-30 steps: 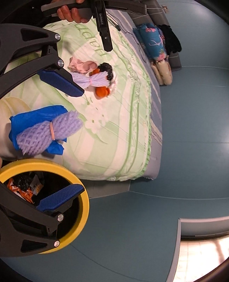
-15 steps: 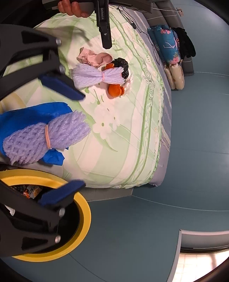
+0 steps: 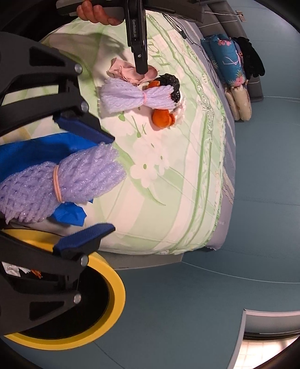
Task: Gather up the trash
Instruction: 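Grasp the pink cloth with left tool while right tool holds the foam net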
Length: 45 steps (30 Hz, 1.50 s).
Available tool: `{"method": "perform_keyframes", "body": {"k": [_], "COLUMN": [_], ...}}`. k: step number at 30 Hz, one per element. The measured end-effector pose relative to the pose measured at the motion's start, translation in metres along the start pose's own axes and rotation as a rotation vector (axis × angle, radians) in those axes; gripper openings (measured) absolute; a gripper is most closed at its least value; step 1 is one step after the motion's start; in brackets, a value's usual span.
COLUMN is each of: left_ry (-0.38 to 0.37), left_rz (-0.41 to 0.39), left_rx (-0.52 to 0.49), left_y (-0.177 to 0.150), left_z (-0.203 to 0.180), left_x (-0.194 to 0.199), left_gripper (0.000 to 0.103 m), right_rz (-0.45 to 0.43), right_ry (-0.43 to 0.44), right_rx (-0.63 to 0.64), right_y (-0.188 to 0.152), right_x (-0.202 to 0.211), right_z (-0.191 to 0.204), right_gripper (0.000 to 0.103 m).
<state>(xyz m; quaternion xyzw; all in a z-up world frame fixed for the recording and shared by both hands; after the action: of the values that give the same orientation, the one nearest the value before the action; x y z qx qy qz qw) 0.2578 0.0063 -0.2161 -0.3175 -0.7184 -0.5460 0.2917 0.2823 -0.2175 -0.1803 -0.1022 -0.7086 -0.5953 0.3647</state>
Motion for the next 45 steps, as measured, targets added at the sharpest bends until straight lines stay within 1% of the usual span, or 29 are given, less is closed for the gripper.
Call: {"method": "perform_keyframes", "body": {"k": [2, 3, 4, 5, 6, 7, 12, 18, 24, 29, 34, 38, 43, 45], "left_ry": [0.000, 0.000, 0.001, 0.003, 0.005, 0.007, -0.010, -0.014, -0.023, -0.029, -0.027, -0.029, -0.026, -0.035], "left_rz": [0.018, 0.024, 0.033, 0.039, 0.043, 0.042, 0.038, 0.000, -0.045, -0.100, -0.166, -0.215, -0.272, -0.282], "left_rx": [0.002, 0.002, 0.000, -0.003, -0.008, -0.015, -0.016, -0.024, -0.013, -0.012, -0.017, -0.023, -0.035, -0.037], "left_y": [-0.003, -0.004, -0.006, -0.007, -0.008, -0.009, -0.009, -0.003, 0.004, 0.011, 0.018, 0.023, 0.028, 0.029], "left_z": [0.000, 0.001, 0.001, 0.001, 0.001, 0.002, 0.003, 0.006, 0.011, 0.015, 0.018, 0.019, 0.013, 0.009], "left_x": [-0.005, -0.006, -0.008, -0.010, -0.010, -0.010, -0.007, 0.013, 0.036, 0.064, 0.094, 0.117, 0.146, 0.154], "left_gripper": [0.050, 0.044, 0.037, 0.034, 0.030, 0.028, 0.018, 0.015, 0.014, 0.014, 0.014, 0.014, 0.014, 0.014], "right_rz": [0.019, 0.024, 0.030, 0.032, 0.031, 0.029, 0.022, -0.033, -0.069, -0.104, -0.130, -0.147, -0.162, -0.169], "right_ry": [0.007, 0.008, 0.010, 0.009, 0.002, -0.001, 0.015, 0.022, 0.039, 0.046, 0.078, 0.086, 0.109, 0.110], "right_rx": [-0.007, -0.010, -0.016, -0.020, -0.030, -0.037, -0.060, -0.056, -0.053, -0.037, -0.038, -0.030, -0.050, -0.055], "right_y": [-0.003, -0.004, -0.005, -0.006, -0.006, -0.006, -0.004, 0.008, 0.017, 0.024, 0.030, 0.033, 0.035, 0.036], "right_x": [-0.004, -0.005, -0.006, -0.006, -0.005, -0.005, 0.003, 0.028, 0.047, 0.067, 0.084, 0.096, 0.109, 0.114], "right_z": [0.001, 0.001, 0.001, 0.001, 0.000, -0.001, -0.003, 0.001, 0.007, 0.018, 0.028, 0.035, 0.038, 0.038], "right_gripper": [0.059, 0.058, 0.052, 0.048, 0.040, 0.036, 0.030, 0.029, 0.029, 0.028, 0.028, 0.028, 0.028, 0.028]}}
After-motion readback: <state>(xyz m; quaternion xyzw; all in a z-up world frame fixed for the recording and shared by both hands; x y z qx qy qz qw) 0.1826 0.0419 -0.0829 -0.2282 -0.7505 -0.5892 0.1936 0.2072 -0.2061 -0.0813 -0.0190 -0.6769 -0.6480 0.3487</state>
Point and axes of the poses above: each gripper's, at about its wrist camera, not at the fingertips, and x roughly against the way its jaws point, z to its left, y to its top, the point moved 10 cm from there along -x, roughly the way its jaws point, and after that the axes turned 5 degrees about y, right-handed, at the moved point
